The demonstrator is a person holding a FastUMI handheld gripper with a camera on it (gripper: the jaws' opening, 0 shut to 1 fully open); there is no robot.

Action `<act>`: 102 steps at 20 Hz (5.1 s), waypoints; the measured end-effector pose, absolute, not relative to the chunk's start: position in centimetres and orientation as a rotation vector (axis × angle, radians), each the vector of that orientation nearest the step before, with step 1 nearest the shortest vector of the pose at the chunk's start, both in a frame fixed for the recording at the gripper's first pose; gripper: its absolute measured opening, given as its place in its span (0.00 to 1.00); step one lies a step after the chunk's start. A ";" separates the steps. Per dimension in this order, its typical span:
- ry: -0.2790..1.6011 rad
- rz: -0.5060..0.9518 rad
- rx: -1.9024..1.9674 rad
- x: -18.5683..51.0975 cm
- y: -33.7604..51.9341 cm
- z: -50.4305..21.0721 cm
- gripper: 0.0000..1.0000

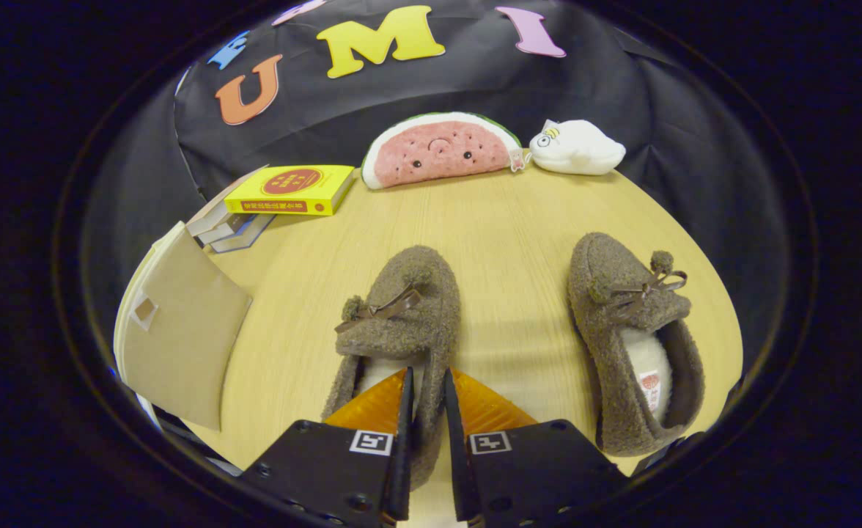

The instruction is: Open the storage box then place both shoes into the box .Put the left shoe in first, then the right shoe, with the right side of both shoes facing outward in a uniform manner.

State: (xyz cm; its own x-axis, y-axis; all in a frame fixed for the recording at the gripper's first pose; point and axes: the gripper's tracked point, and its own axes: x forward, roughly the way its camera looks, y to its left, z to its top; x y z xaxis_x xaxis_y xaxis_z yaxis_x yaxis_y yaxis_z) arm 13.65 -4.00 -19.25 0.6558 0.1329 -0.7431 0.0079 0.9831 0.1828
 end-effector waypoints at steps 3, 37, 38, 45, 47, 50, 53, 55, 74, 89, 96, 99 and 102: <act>0.859 0.065 0.260 13.7 -4.4 -19.3 0.00; 0.619 0.292 0.523 11.5 26.9 4.0 0.00; 0.616 0.281 0.537 11.6 27.8 3.5 0.00; 0.624 0.224 0.594 11.4 32.4 -1.3 0.00; 0.628 0.206 0.640 10.9 33.2 -2.4 0.00; 0.597 0.138 0.669 10.3 33.6 -3.6 0.00; 0.620 0.105 0.678 10.3 34.7 -5.8 0.00; 0.663 0.123 0.689 10.0 36.0 -6.8 0.00; 0.523 0.298 0.327 8.7 35.8 -2.9 0.80; 0.305 0.200 0.143 6.1 7.4 3.7 0.95; 0.367 0.032 0.135 6.7 -12.2 -0.3 0.95; 0.467 -0.031 0.132 7.3 -18.4 -3.8 0.95; 0.545 -0.042 0.141 7.6 -21.9 -6.7 0.95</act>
State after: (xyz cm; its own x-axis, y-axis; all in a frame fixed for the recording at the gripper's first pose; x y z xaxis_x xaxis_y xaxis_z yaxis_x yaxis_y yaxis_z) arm 7.57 -21.90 -6.66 0.8547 -0.0020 -0.5191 0.0769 0.9894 0.1229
